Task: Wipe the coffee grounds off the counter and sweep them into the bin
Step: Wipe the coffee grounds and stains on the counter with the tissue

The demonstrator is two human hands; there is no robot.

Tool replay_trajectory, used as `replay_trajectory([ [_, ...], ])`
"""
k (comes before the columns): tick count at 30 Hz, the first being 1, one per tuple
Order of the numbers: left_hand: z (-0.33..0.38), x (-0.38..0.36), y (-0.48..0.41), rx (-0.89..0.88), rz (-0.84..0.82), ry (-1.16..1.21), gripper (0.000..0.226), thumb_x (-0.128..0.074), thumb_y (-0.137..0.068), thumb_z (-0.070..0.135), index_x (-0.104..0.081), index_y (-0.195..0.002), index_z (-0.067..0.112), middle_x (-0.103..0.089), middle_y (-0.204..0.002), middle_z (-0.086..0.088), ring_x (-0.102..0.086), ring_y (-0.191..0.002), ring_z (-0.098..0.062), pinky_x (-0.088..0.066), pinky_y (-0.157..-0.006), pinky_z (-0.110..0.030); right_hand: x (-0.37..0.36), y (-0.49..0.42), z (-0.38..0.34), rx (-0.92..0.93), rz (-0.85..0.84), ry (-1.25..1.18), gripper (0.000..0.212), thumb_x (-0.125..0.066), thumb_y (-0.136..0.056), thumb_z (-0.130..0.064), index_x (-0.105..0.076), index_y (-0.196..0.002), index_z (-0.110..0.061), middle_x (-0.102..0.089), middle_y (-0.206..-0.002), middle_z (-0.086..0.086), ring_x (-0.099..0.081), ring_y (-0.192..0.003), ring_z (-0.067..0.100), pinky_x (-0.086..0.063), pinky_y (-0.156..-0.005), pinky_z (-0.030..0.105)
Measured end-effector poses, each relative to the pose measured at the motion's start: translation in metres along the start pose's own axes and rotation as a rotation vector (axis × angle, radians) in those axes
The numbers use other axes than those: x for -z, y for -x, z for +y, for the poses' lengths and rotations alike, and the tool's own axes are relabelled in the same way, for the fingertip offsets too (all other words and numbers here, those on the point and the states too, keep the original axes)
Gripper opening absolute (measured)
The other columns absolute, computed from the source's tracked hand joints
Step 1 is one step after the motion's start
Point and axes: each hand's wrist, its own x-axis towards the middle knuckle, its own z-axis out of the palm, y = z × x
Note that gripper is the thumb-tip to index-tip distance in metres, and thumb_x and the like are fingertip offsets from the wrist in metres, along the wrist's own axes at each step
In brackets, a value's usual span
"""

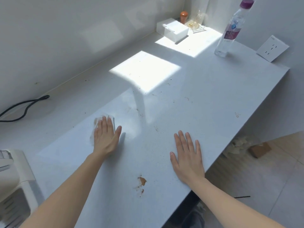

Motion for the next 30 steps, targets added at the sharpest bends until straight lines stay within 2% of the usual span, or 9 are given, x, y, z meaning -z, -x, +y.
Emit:
replay_trajectory([
  [4,0.027,0.008,-0.058,-0.119,-0.044,-0.056,0.067,-0.014,-0.096,0.052,0.008,-0.15,0.017,0.017,-0.159,-0.001,0.018,-0.145,-0.016,0.009,-0.119,-0.037,0.002,0.0,0.0,-0.002,-0.025,-0.002,0.065,-0.012,-0.095,-0.046,-0.002,-0.151,-0.016,0.0,-0.161,0.002,0.003,-0.148,0.024,-0.005,-0.116,0.048],
  [7,0.034,0.017,-0.094,-0.222,-0.092,-0.152,0.069,-0.015,-0.096,0.054,0.009,-0.149,0.017,0.018,-0.159,-0.001,0.017,-0.146,-0.016,0.007,-0.12,-0.039,0.003,0.0,0.0,-0.006,-0.028,0.005,0.065,-0.017,-0.095,-0.045,-0.01,-0.151,-0.014,-0.006,-0.16,0.004,-0.004,-0.147,0.026,-0.009,-0.114,0.049],
  [12,0.053,0.021,-0.116,-0.421,-0.152,-0.254,0.074,-0.015,-0.092,0.062,0.011,-0.149,0.023,0.019,-0.158,0.002,0.018,-0.145,-0.014,0.007,-0.119,-0.037,0.003,0.0,-0.002,0.0,-0.033,0.032,0.065,-0.02,-0.095,-0.045,-0.015,-0.151,-0.013,-0.009,-0.16,0.005,-0.008,-0.147,0.027,-0.012,-0.112,0.051],
  [17,0.082,0.014,-0.097,-0.647,-0.246,-0.292,0.085,-0.006,-0.079,0.074,0.013,-0.149,0.028,0.022,-0.156,0.009,0.022,-0.143,-0.009,0.01,-0.117,-0.034,0.003,0.0,-0.002,-0.007,-0.046,0.034,0.066,-0.02,-0.095,-0.046,-0.013,-0.152,-0.014,-0.008,-0.16,0.005,-0.006,-0.147,0.027,-0.015,-0.118,0.052],
  [22,0.084,0.004,-0.064,-0.917,-0.331,-0.455,0.083,-0.008,-0.082,0.077,0.02,-0.146,0.033,0.026,-0.156,0.006,0.027,-0.142,-0.013,0.011,-0.118,-0.035,0.001,-0.001,-0.001,-0.006,-0.058,0.001,0.065,-0.012,-0.095,-0.047,0.001,-0.152,-0.019,0.008,-0.16,-0.001,0.011,-0.147,0.021,0.0,-0.12,0.047],
  [26,0.073,0.003,-0.033,-1.047,-0.368,-0.49,0.081,-0.013,-0.085,0.072,0.023,-0.145,0.031,0.028,-0.155,0.004,0.029,-0.141,-0.012,0.019,-0.116,-0.032,0.001,-0.001,0.0,-0.013,-0.059,-0.007,0.064,-0.005,-0.094,-0.047,0.005,-0.152,-0.022,0.011,-0.16,-0.003,0.016,-0.146,0.017,0.003,-0.12,0.045],
  [30,0.06,-0.009,0.009,-1.12,-0.385,-0.45,0.081,-0.012,-0.085,0.073,0.021,-0.145,0.032,0.027,-0.155,0.005,0.029,-0.141,-0.01,0.022,-0.114,-0.028,0.001,0.0,-0.001,-0.015,-0.035,-0.034,0.063,-0.005,-0.094,-0.047,-0.001,-0.152,-0.022,0.004,-0.161,-0.003,0.009,-0.147,0.016,0.002,-0.12,0.044],
])
